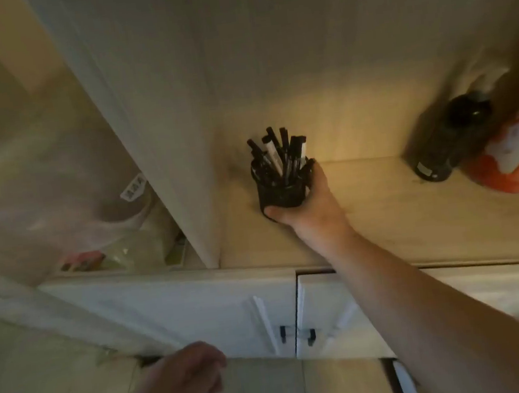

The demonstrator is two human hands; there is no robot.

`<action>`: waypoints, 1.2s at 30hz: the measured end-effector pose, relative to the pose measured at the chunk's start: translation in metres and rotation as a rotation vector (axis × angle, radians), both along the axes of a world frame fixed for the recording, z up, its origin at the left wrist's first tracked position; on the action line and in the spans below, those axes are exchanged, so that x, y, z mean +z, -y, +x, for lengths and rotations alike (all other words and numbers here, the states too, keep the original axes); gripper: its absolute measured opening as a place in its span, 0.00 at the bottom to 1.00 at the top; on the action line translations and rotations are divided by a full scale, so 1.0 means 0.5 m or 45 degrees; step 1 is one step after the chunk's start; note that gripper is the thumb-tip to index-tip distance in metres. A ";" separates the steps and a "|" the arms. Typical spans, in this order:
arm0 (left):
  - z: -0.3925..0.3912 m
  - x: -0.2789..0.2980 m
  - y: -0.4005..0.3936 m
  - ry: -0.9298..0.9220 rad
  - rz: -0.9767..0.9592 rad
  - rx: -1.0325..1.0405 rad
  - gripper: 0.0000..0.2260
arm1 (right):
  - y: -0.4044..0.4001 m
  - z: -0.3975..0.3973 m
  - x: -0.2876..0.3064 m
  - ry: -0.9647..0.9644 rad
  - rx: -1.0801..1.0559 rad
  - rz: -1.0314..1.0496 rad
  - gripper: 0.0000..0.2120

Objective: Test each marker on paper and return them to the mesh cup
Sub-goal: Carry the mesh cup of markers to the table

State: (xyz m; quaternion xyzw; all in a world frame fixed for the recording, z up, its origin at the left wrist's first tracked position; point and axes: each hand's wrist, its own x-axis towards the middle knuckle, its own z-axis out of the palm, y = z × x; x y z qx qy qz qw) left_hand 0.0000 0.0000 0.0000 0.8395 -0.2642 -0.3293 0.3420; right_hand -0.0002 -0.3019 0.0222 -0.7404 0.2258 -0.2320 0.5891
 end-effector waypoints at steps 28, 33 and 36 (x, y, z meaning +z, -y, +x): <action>0.207 -0.085 0.056 -0.289 0.157 -0.880 0.07 | -0.453 -0.346 -0.015 -0.354 -1.101 0.393 0.37; 0.145 -0.109 0.089 -0.343 0.266 -1.201 0.13 | -0.591 -0.419 -0.048 -0.352 -1.455 0.591 0.34; 0.080 -0.114 0.095 -0.389 0.339 -1.357 0.10 | -0.684 -0.474 -0.062 -0.366 -1.573 0.660 0.28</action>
